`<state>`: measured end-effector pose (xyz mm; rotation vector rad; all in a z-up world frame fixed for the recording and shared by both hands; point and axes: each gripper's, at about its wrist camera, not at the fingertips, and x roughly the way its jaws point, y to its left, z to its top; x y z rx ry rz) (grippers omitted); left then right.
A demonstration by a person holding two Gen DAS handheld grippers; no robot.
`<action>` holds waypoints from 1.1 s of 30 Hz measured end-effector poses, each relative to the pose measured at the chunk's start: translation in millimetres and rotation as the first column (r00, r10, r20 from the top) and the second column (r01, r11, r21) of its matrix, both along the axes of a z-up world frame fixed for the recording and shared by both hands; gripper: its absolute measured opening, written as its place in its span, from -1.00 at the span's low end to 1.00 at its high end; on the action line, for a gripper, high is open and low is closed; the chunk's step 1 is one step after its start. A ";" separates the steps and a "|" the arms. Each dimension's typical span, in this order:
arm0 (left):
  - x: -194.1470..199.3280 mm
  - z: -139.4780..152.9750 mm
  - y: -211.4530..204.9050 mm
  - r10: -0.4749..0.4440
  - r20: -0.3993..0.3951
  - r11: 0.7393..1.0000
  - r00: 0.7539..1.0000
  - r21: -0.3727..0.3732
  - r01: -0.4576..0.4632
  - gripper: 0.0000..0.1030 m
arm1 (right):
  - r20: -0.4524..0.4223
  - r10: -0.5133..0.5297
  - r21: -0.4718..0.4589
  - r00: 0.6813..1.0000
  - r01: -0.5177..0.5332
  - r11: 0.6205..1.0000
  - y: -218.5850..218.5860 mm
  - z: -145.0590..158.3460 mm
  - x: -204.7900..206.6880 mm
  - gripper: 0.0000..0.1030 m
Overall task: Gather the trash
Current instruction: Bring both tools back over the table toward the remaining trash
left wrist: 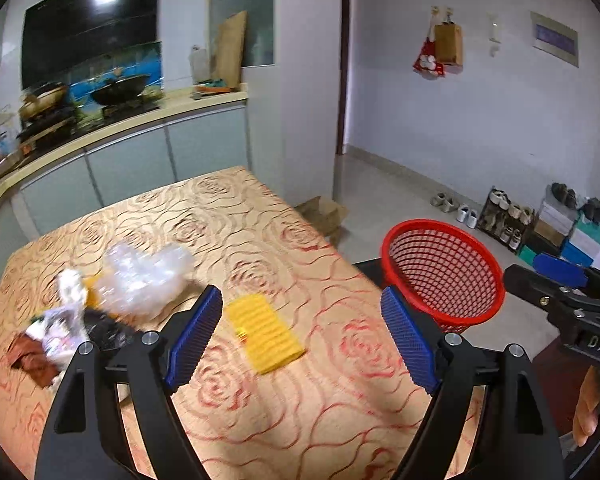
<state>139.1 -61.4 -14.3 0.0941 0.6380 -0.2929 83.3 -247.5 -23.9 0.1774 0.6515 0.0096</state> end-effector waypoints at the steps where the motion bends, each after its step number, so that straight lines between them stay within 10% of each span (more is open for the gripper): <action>1: -2.8 -1.5 6.6 0.016 0.001 1.000 1.000 0.005 -0.016 0.53 | 0.005 0.007 -0.003 1.000 -0.007 1.000 3.2 0.7 -1.7 0.45; 33: -31.5 -59.5 202.4 0.344 -0.176 0.933 0.922 -0.047 -0.357 0.54 | -0.048 0.202 0.017 0.978 -0.202 0.979 85.0 -17.9 14.7 0.45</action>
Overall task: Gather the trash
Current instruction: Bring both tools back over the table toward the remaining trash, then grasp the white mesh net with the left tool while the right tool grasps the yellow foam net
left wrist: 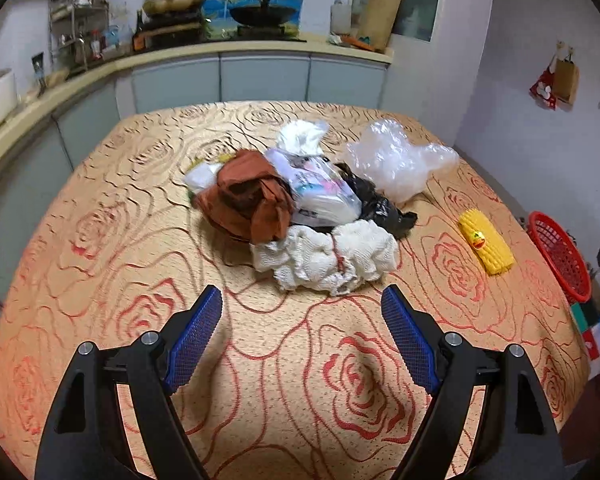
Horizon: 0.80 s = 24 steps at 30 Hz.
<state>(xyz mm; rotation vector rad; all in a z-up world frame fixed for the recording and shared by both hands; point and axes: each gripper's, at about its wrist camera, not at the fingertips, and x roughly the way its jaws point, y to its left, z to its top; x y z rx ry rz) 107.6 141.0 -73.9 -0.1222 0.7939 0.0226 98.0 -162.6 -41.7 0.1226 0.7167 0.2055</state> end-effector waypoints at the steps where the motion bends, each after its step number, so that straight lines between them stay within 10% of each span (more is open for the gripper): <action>1: 2.4 -0.5 -1.9 -0.010 -0.005 1.000 1.000 -0.004 0.010 0.54 | -0.001 0.003 0.000 1.000 -0.003 1.000 1.3 -0.6 0.8 0.45; 24: 68.1 -20.1 -29.3 0.001 -0.080 0.999 0.997 0.043 0.002 0.48 | -0.052 -0.007 0.013 0.999 0.008 1.000 -2.1 -12.5 26.0 0.45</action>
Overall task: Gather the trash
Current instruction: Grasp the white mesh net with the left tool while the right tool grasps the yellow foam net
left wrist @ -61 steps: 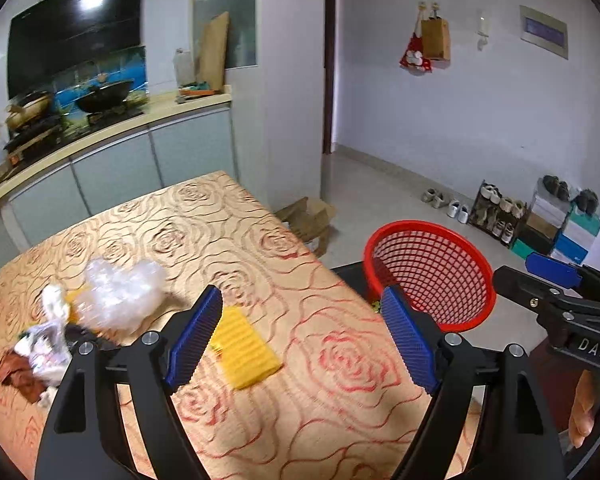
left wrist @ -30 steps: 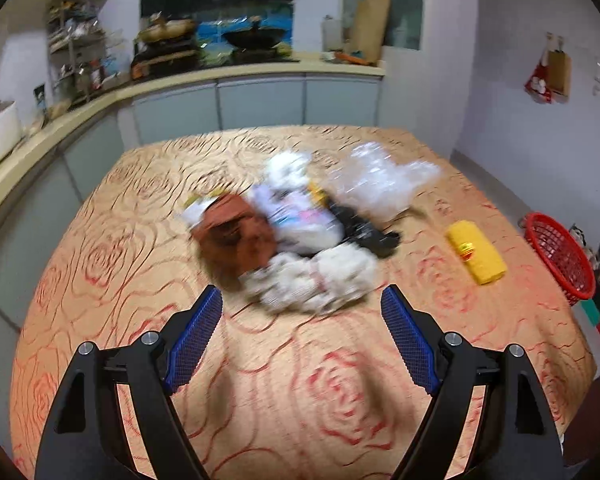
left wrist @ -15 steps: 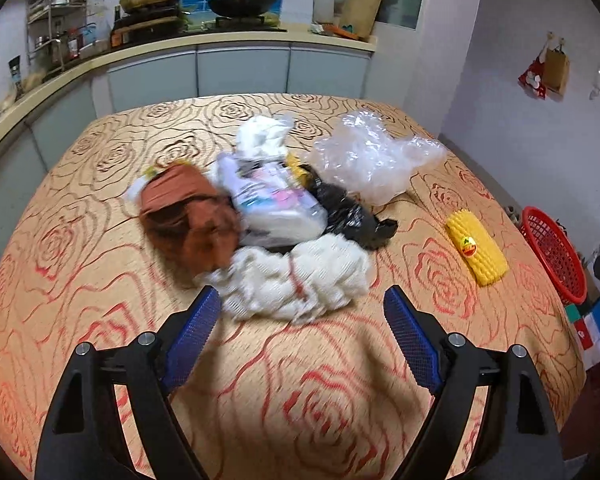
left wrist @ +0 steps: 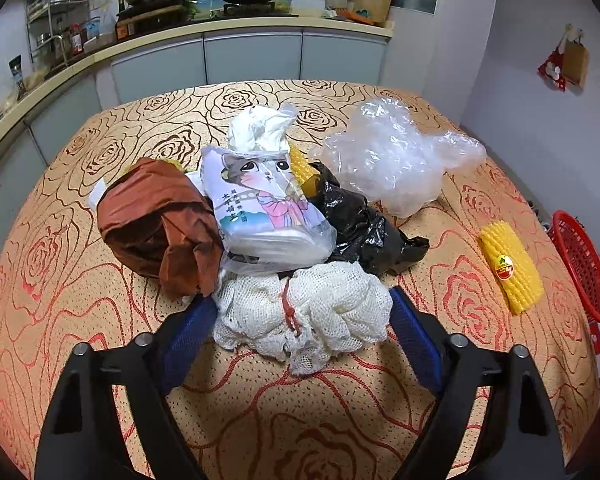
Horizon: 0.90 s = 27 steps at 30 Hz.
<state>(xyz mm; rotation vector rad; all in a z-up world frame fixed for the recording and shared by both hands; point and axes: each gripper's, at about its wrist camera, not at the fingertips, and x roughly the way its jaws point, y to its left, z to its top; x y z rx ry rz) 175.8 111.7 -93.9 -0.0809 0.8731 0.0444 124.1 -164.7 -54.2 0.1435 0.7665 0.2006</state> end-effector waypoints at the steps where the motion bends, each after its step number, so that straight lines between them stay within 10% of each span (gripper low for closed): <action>1: -0.3 -0.8 -0.2 -0.003 -0.002 1.000 1.000 0.004 0.003 0.33 | -0.002 0.001 0.000 1.000 -0.001 1.000 0.0 -0.8 1.3 0.45; 11: -12.3 -2.4 -0.1 -0.030 0.010 1.000 0.999 0.007 0.030 -0.15 | -0.012 0.018 -0.006 1.000 -0.018 1.000 9.3 -4.9 7.4 0.45; 27: -57.3 24.0 -11.3 -0.072 0.101 0.997 0.992 0.030 0.070 -0.18 | -0.025 0.070 -0.086 0.997 -0.072 0.994 45.0 -23.1 33.6 0.45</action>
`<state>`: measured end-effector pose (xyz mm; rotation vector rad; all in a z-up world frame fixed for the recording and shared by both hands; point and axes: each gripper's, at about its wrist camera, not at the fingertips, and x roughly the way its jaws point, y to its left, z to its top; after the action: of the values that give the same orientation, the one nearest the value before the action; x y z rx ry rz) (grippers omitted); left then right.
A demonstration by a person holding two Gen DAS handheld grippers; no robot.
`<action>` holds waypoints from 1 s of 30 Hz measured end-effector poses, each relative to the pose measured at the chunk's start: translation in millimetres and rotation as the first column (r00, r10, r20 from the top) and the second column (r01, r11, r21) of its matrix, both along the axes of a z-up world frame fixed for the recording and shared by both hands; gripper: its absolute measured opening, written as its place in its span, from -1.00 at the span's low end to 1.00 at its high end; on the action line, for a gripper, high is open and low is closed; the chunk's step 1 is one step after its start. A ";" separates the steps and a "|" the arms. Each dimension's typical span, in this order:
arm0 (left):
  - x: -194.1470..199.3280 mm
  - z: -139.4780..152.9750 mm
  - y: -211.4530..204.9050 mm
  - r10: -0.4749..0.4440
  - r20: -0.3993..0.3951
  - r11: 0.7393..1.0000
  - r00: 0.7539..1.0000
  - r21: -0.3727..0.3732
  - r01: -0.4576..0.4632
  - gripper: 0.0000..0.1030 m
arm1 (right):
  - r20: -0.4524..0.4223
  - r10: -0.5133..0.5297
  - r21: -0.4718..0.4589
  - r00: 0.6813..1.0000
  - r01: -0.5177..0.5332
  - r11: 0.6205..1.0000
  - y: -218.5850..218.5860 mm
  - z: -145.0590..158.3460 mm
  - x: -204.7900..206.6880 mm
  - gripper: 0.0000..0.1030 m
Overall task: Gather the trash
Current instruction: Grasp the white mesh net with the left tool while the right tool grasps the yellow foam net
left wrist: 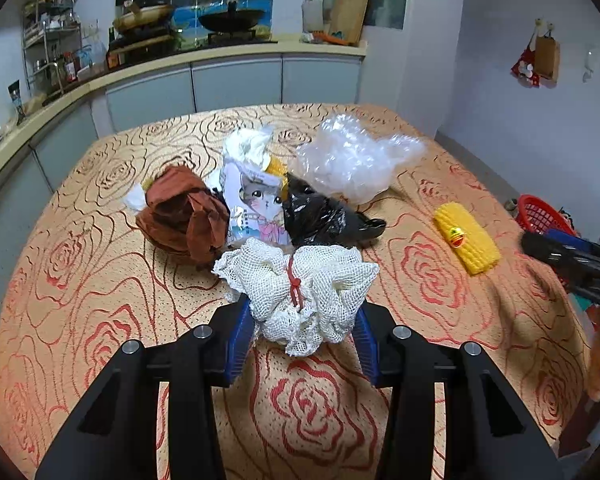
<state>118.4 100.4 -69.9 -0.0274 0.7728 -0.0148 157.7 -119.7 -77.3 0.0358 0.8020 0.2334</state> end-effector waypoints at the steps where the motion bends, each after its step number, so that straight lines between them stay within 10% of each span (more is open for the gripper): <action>1: -1.6 2.0 -0.5 -0.002 0.007 1.000 1.000 0.007 0.002 -0.18 | 0.000 0.006 -0.007 1.000 -0.006 1.000 3.8 -2.2 2.6 0.45; 14: -6.1 19.8 12.6 0.025 0.061 1.000 0.998 0.007 -0.025 -0.18 | -0.036 0.045 -0.104 0.998 -0.049 0.993 40.6 -26.1 40.7 0.45; 30: -5.9 16.6 10.0 0.036 0.060 0.999 0.998 0.019 -0.037 -0.18 | -0.086 0.045 -0.091 0.995 -0.053 0.994 33.8 -36.3 49.0 -0.26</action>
<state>112.6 110.4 -53.3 -0.0216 0.7126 0.0266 206.6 -85.9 -113.6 -0.0629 0.8977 0.2421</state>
